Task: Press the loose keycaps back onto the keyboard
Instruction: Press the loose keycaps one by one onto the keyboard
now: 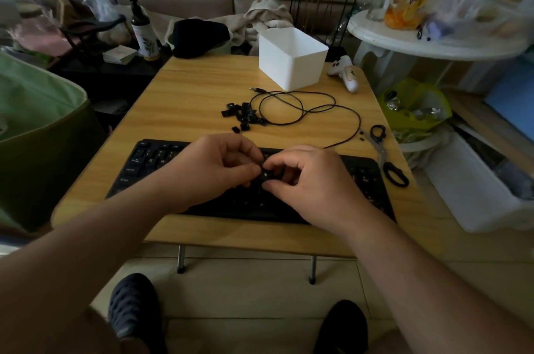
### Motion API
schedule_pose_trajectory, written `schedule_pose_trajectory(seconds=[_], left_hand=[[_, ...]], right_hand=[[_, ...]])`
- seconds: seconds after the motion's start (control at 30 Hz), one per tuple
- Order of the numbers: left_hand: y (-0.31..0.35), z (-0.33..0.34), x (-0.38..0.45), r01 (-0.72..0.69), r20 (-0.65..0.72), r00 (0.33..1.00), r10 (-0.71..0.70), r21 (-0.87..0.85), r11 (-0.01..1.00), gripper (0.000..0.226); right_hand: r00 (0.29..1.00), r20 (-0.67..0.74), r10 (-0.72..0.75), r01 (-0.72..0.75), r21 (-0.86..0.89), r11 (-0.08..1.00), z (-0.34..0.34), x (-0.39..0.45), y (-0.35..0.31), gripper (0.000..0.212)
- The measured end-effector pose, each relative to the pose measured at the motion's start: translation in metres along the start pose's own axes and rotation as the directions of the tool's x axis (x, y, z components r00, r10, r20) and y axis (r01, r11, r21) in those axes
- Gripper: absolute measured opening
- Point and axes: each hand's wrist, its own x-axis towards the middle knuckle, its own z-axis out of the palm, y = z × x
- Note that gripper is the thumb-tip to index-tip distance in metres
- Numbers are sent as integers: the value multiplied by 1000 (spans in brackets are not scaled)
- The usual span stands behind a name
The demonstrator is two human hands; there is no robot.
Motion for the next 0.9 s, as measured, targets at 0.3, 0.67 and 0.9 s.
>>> schedule_pose_trajectory(seconds=[0.3, 0.67, 0.9], left_hand=[[10, 3, 4, -45, 131, 991, 27, 136, 990, 30], [-5, -6, 9, -264, 98, 963, 251, 519, 813, 20], [-10, -2, 8, -395, 168, 916, 364, 527, 752, 18]], right_hand=[[998, 32, 45, -44, -19, 999, -8, -11, 6, 25], [980, 152, 126, -105, -145, 984, -15, -20, 14, 20], [980, 149, 131, -101, -190, 977, -4, -23, 11, 22]])
